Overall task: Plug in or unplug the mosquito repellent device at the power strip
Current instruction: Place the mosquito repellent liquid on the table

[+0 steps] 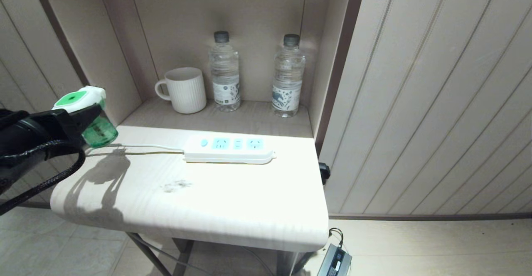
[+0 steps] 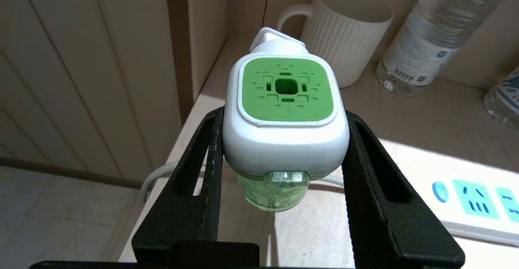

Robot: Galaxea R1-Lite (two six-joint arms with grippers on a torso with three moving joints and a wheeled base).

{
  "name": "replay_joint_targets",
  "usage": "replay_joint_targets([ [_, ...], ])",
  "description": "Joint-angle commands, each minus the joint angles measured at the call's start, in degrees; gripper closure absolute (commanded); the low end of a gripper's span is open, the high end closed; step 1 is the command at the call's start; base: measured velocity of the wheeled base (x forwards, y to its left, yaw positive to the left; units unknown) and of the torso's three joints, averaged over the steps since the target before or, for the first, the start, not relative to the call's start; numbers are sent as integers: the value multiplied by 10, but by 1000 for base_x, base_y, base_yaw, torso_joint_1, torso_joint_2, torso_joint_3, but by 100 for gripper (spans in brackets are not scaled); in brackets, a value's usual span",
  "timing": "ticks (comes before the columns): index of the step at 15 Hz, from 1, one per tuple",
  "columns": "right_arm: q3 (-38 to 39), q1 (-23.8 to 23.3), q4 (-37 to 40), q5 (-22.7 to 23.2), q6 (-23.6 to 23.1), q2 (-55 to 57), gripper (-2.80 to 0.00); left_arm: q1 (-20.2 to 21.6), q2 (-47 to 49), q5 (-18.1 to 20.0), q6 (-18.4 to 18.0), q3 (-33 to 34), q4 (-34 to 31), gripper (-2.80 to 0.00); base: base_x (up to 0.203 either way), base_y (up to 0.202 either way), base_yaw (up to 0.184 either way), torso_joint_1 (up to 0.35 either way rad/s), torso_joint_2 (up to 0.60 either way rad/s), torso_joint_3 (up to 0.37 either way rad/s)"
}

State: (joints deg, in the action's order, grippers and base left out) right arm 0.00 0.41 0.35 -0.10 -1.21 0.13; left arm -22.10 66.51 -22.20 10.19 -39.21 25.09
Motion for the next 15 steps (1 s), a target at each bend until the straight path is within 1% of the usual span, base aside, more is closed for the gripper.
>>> replay_joint_targets([
  [1, 0, 0, 0, 0, 0, 1, 0, 0, 62, -1, 3, -17, 8, 0, 0, 0, 0, 0, 0, 0],
  [3, 0, 0, 0, 0, 1, 1, 0, 0, 109, -2, 11, -28, 31, 0, 0, 0, 0, 0, 0, 0],
  [5, 0, 0, 0, 0, 1, 1, 0, 0, 138, -4, 13, -33, 49, 0, 0, 0, 0, 0, 0, 0],
  [9, 0, 1, 0, 0, 1, 1, 0, 3, 193, -3, 12, -51, 65, 0, 0, 0, 0, 0, 0, 0],
  [11, 0, 0, 0, 0, 1, 1, 0, 4, 206, -5, 11, -54, 84, 0, 0, 0, 0, 0, 0, 0],
  [15, 0, 0, 0, 0, 1, 1, 0, 6, 213, -5, 11, -59, 87, 0, 0, 0, 0, 0, 0, 0],
])
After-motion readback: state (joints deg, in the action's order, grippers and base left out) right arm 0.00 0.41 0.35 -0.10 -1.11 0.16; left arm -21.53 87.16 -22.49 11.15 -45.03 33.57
